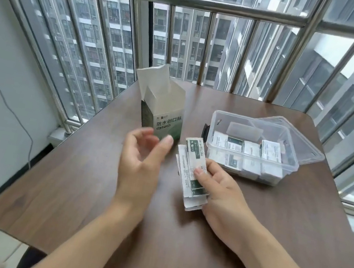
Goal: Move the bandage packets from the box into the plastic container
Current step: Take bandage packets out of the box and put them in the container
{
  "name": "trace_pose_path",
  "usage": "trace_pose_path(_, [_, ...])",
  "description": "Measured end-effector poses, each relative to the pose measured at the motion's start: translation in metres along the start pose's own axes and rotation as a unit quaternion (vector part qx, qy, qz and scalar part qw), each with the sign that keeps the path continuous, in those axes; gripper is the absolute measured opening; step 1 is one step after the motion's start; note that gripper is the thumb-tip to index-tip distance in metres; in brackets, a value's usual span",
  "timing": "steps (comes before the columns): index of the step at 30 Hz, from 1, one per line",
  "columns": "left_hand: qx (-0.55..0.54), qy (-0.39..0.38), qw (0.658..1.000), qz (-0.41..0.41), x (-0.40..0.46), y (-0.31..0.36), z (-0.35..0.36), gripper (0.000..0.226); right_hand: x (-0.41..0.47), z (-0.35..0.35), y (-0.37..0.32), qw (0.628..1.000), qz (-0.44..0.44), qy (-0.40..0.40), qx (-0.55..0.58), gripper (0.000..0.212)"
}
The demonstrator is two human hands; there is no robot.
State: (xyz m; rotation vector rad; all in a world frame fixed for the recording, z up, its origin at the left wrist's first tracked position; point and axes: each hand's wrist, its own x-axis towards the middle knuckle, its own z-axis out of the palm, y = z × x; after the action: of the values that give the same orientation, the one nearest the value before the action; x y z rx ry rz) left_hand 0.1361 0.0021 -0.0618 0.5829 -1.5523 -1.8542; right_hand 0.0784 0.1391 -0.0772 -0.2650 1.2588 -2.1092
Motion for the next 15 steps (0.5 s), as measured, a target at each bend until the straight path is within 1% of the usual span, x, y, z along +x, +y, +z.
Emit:
trace_pose_path(2, [-0.071, -0.066, 0.986, -0.138, -0.018, -0.012, 0.007, 0.058, -0.003, 0.001, 0.002, 0.999, -0.008, -0.018, 0.047, 0.035])
trace_pose_path(3, [-0.086, -0.11, 0.974, -0.176, -0.025, -0.015, 0.01, 0.052, -0.004, 0.001, 0.003, 0.998, -0.01, -0.027, 0.057, 0.036])
trace_pose_path(5, [-0.067, -0.181, 0.962, -0.192, -0.033, -0.018, 0.013, 0.03, -0.007, 0.001, 0.007, 0.998, -0.019, -0.037, 0.057, 0.036])
trace_pose_path(7, [-0.058, -0.204, 0.958, -0.193, -0.034, -0.019, 0.014, 0.027, -0.008, -0.001, 0.009, 0.999, -0.035, -0.03, 0.029, 0.034])
trace_pose_path(8, [-0.062, -0.201, 0.958, -0.197, -0.032, -0.02, 0.013, 0.028, -0.008, 0.0, 0.01, 0.999, -0.048, -0.026, -0.006, 0.033])
trace_pose_path(10, [-0.085, -0.194, 0.954, -0.21, -0.03, -0.018, 0.011, 0.028, -0.009, -0.001, 0.01, 0.989, -0.089, -0.001, -0.12, 0.03])
trace_pose_path(11, [-0.099, -0.194, 0.952, -0.217, -0.03, -0.017, 0.01, 0.028, -0.009, -0.001, 0.009, 0.974, -0.115, 0.025, -0.193, 0.029])
trace_pose_path(13, [-0.117, -0.19, 0.949, -0.221, -0.032, -0.018, 0.007, 0.029, -0.008, -0.001, 0.011, 0.923, -0.162, 0.085, -0.339, 0.025])
trace_pose_path(14, [-0.119, -0.186, 0.951, -0.217, -0.033, -0.02, 0.006, 0.029, -0.008, -0.001, 0.012, 0.901, -0.173, 0.106, -0.384, 0.023])
trace_pose_path(15, [-0.116, -0.178, 0.954, -0.209, -0.034, -0.021, 0.006, 0.029, -0.008, -0.001, 0.013, 0.894, -0.174, 0.118, -0.396, 0.021])
